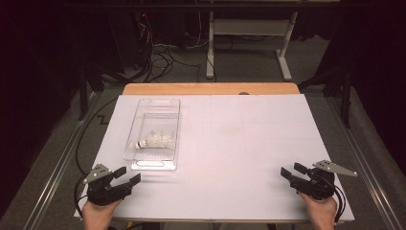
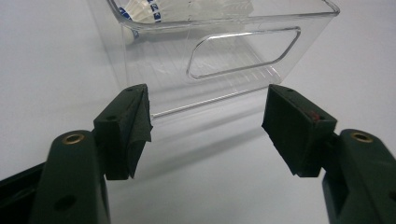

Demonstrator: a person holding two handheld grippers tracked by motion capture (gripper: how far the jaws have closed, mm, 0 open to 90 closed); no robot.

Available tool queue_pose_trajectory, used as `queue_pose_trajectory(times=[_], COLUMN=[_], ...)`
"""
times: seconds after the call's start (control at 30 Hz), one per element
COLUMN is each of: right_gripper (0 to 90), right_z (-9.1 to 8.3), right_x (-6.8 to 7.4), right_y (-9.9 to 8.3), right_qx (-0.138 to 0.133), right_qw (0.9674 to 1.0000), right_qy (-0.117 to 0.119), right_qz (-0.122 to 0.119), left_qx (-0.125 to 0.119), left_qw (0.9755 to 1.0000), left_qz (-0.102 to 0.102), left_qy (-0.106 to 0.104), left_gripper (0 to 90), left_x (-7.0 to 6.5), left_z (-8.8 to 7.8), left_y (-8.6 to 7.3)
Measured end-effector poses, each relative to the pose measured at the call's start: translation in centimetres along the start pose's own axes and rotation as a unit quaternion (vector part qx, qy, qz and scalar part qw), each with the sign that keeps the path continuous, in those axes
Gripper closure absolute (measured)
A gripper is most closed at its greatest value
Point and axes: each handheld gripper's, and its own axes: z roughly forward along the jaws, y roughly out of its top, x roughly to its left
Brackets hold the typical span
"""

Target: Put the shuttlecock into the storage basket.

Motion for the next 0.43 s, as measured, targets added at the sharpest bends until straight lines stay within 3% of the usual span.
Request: queue_pose_trajectory(times=[0.43], right_gripper=[35.1], right_z=[0.04], right_x=[0.02], right_y=[0.01], right_qx=[0.000], right_qw=[1.0000], right_qy=[0.001], right_qz=[-0.001], left_qx=[0.000], left_qw=[1.0000], left_qz=[0.002], left_qy=[0.001], left_gripper=[33.0], left_x=[-0.01], left_z=[-0.05], left_y=[0.04])
